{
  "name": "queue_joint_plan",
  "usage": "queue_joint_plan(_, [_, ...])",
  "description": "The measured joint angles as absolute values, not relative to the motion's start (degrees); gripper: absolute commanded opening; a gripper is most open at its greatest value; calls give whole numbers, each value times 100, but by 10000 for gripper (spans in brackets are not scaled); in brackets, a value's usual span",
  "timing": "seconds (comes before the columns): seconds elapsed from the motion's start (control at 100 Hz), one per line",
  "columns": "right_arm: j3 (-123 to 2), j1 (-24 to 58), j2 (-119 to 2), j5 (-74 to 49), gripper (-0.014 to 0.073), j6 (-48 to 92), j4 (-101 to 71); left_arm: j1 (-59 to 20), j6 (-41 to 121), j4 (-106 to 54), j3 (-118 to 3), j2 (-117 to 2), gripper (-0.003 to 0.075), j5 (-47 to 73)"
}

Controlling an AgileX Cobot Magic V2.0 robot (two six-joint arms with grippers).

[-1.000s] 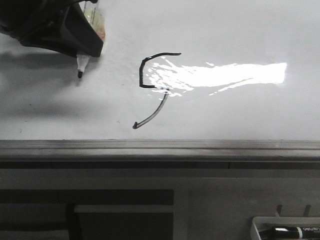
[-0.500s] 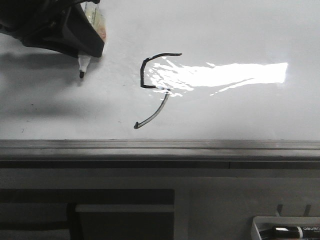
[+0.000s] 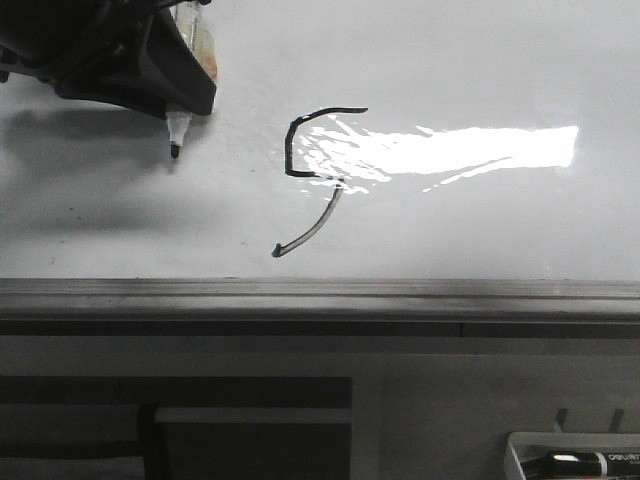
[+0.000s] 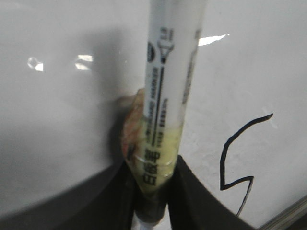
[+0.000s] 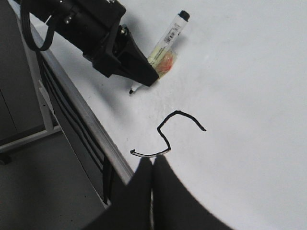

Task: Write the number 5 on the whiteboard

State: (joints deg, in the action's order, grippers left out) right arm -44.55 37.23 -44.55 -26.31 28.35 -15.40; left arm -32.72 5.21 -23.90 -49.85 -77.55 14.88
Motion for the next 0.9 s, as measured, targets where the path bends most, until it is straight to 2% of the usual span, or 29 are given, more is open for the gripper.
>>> queue_joint_plan(0.08, [-4455,3723,-4455,-2631,-61,2835,-1554,-3272,507,-2413,-4985,-7758,246,1488])
queue_joint_plan(0.15, [-4455,3723,-4455,-2631,-61,2835,-1578,-3272,507,-2465,-4995,-7758,279,1499])
queue_joint_plan(0.47, [-4455,3723,-4455,-2631,-61,2835,-1600,-3272,490,-2517,-5021,-7758,294,1542])
queue_joint_plan(0.52, [-4455,3723,-4455,-2631,-61,2835,-1600,-3272,490,-2517,-5021,-7758,330,1542])
queue_joint_plan(0.64, [-4455,3723,-4455,-2631,-61,2835,-1600,-3285,481,-2575,-5034,-7758,495,1555])
queue_joint_plan(0.71, [-4455,3723,-4455,-2631,-61,2835,-1600,-3318,481,-2633,-5045,-7758,557,1576])
queue_joint_plan(0.9, [-4455,3723,-4455,-2631,-61,2835,-1600,-3339,469,-2699,-5045,-7711,577,1576])
